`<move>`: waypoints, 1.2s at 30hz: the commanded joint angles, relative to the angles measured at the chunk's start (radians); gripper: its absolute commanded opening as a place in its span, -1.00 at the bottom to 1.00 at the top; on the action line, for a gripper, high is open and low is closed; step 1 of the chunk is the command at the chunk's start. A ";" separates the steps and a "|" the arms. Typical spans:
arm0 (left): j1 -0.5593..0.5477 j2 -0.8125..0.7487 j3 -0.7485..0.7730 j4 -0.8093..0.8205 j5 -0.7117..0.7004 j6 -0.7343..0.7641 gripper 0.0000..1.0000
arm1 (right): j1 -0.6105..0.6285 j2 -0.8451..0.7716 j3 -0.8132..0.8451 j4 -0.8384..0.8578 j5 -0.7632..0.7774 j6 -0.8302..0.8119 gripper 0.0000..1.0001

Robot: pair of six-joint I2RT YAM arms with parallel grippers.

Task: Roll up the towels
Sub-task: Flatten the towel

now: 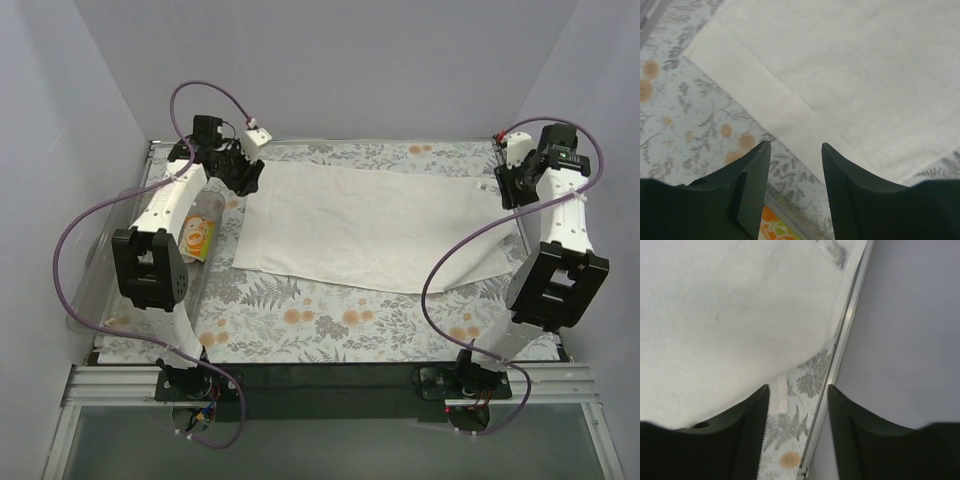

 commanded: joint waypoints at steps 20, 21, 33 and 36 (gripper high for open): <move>-0.063 -0.014 -0.293 -0.128 0.036 0.127 -0.31 | -0.012 0.021 -0.466 0.073 0.136 0.086 -0.59; -0.063 -0.007 -0.298 -0.120 0.036 0.124 -0.31 | -0.015 0.026 -0.476 0.083 0.153 0.077 -0.59; -0.071 0.104 -0.410 -0.033 -0.076 0.102 -0.56 | -0.030 -0.088 -0.653 0.087 0.378 0.006 -0.63; -0.071 0.087 -0.436 -0.033 -0.086 0.116 -0.61 | -0.039 -0.137 -0.673 0.063 0.343 -0.018 -0.69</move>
